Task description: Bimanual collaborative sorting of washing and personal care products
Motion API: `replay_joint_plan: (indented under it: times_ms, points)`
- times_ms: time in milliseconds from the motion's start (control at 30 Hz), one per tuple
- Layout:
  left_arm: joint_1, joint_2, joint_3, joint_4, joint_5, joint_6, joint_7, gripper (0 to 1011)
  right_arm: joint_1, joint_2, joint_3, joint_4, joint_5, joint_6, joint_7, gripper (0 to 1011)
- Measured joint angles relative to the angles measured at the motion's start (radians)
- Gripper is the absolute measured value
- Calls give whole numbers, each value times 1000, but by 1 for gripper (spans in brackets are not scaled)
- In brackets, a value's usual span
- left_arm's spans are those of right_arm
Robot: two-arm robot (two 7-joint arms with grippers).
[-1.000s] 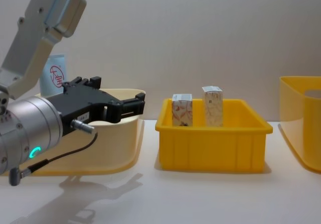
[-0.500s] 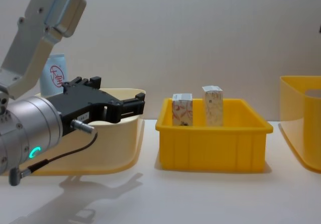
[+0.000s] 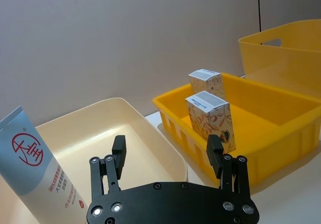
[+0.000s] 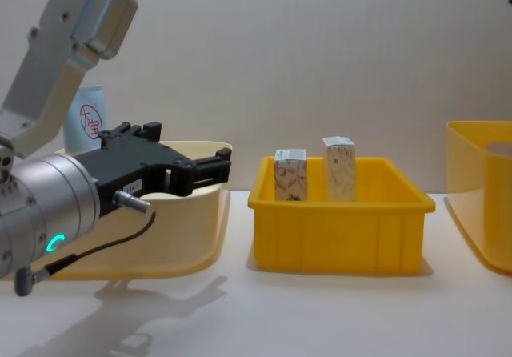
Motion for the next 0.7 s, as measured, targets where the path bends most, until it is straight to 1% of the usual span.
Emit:
replay_joint_plan:
  times_ms: [133,300,400,600,633,700]
  points:
    - [0,0,0,0,0,0,0,1002,-6,2,1,-9,15,-19,19,1001]
    - [0,0,0,0,0,0,0,1002,-9,5,-2,-10,16,-18,19,1001]
    - [0,0,0,0,0,0,0,1002,-18,14,-10,-15,19,-11,17,1001]
    - [0,0,0,0,0,0,0,1002,-56,53,-51,-38,30,20,0,1001]
    - [0,0,0,0,0,0,0,1002,-70,66,-65,-46,34,31,-5,1001]
    - [0,0,0,0,0,0,0,1001,-82,78,-78,-53,37,41,-11,1001]
